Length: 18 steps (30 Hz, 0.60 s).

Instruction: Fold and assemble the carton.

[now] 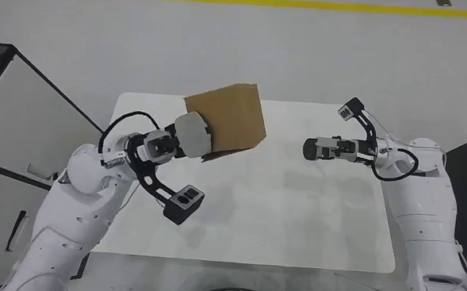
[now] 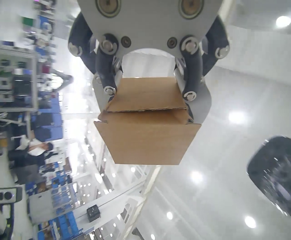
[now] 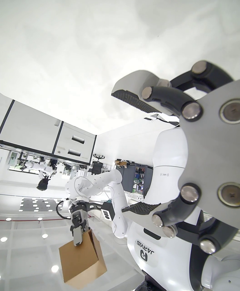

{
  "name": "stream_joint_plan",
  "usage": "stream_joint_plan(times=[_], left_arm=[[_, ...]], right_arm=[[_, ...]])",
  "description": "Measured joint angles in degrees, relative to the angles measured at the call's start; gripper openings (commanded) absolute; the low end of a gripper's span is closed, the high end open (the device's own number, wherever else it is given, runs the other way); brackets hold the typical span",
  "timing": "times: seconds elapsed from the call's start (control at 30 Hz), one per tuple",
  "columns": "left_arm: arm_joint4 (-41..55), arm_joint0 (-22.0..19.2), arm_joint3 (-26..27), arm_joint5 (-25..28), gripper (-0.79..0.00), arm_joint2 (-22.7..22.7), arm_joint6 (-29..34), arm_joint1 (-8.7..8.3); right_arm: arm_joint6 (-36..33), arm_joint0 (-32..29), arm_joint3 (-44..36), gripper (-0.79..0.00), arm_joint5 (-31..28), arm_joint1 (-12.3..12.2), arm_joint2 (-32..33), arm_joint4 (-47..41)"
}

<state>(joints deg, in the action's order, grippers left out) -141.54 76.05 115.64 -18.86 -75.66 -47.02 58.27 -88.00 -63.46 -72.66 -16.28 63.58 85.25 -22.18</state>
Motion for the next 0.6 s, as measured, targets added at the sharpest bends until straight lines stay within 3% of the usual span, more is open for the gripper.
stream_joint_plan(times=[0.13,0.5,0.57,0.6], left_arm=[[5.9,0.7,-1.0,8.1,-0.785,-0.2,-0.2,-0.10],[7.8,1.5,-1.9,9.1,-0.785,-0.3,2.2,0.19],[13.2,2.0,-3.3,12.1,-0.785,-0.1,5.7,0.47],[18.8,1.8,-4.2,16.0,-0.785,-0.1,7.9,0.56]], right_arm=[[0.0,0.0,0.0,0.000,0.0,0.0,0.0,0.0],[0.0,0.0,0.0,0.000,0.0,0.0,0.0,0.0],[0.0,0.0,0.0,0.000,0.0,0.0,0.0,0.0],[0.0,0.0,0.0,0.000,0.0,0.0,0.0,0.0]])
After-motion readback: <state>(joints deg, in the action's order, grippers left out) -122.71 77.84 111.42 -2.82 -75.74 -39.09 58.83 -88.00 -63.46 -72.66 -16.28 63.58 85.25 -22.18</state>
